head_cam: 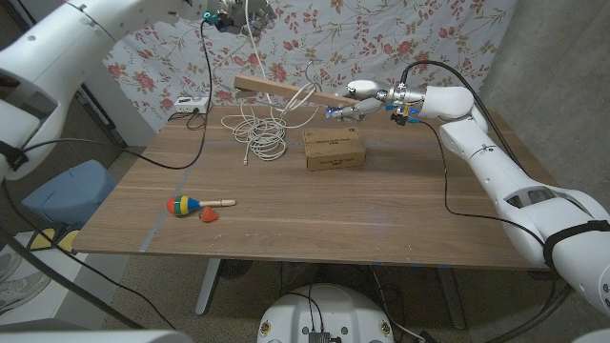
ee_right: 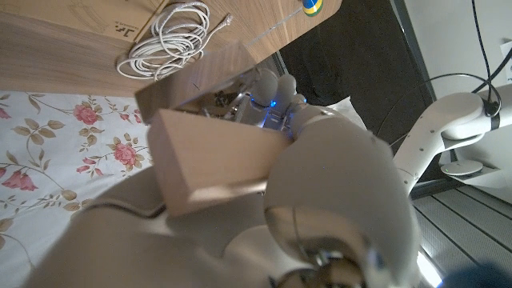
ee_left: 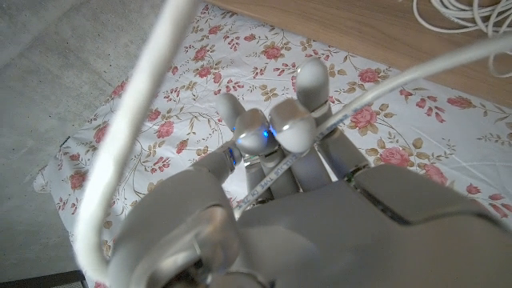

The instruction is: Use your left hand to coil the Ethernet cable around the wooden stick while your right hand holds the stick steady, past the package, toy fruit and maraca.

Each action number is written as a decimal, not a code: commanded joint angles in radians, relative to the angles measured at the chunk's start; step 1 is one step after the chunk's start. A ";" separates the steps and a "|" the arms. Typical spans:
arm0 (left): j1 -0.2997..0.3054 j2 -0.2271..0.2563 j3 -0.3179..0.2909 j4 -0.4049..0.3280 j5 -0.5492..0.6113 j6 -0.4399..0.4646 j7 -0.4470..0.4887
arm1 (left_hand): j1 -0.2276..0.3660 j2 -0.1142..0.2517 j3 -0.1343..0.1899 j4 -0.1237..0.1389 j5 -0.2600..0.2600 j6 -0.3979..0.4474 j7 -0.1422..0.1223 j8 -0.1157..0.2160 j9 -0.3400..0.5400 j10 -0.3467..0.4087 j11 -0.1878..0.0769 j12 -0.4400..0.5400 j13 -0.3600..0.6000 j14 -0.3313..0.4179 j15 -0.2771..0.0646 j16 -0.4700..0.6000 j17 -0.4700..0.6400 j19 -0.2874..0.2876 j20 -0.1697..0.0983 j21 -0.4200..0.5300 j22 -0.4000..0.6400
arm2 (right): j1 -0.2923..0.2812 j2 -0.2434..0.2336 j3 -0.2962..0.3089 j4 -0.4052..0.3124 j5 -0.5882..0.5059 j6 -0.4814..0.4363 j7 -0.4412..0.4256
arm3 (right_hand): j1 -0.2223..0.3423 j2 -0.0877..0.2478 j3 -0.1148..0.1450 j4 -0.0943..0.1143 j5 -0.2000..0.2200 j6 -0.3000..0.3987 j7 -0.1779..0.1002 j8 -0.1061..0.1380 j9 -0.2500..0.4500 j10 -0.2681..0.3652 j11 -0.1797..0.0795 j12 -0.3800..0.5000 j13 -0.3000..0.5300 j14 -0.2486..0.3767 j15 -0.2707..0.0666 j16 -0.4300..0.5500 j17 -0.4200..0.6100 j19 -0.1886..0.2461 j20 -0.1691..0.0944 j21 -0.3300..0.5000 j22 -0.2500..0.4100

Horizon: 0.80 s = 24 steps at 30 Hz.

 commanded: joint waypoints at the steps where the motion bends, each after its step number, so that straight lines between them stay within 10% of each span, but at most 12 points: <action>1: -0.017 -0.051 0.004 0.025 -0.003 -0.034 -0.017 | -0.004 0.001 0.005 0.007 0.004 0.001 0.063 0.009 0.008 0.006 -0.004 0.001 0.004 0.003 -0.005 0.000 0.006 0.011 -0.003 -0.001 0.001 | 0.054 -0.010 -0.130 0.047 -0.078 0.002 -0.038 | 0.005 0.008 -0.003 0.001 0.007 0.053 -0.038 -0.003 0.001 0.005 0.000 -0.002 -0.001 0.003 -0.087 -0.003 0.003 -0.002 -0.123 -0.001 0.001; 9: 0.022 -0.044 -0.029 -0.038 -0.035 -0.057 0.023 | -0.002 0.002 0.012 0.010 0.004 0.005 0.063 0.004 0.001 0.009 -0.004 0.001 0.009 0.003 -0.006 0.008 0.020 0.015 -0.003 0.000 0.004 | 0.155 0.035 -0.205 0.193 -0.081 -0.093 0.020 | 0.024 0.018 0.002 -0.013 0.004 0.062 -0.010 -0.008 -0.002 0.023 0.012 0.001 -0.011 0.024 -0.088 0.003 0.005 0.026 -0.108 0.017 0.005; 24: 0.109 -0.046 -0.081 -0.139 -0.111 -0.114 0.102 | 0.006 0.004 0.024 0.009 0.000 0.010 0.067 0.000 -0.005 0.008 -0.003 0.002 0.025 0.004 -0.007 0.007 0.027 0.022 -0.006 -0.001 -0.001 | 0.314 0.150 -0.218 0.519 -0.013 -0.209 0.145 | 0.107 0.015 0.049 -0.101 -0.015 0.110 0.125 -0.026 -0.022 0.124 0.081 0.003 -0.079 0.140 -0.088 0.048 0.007 0.158 -0.048 0.093 0.000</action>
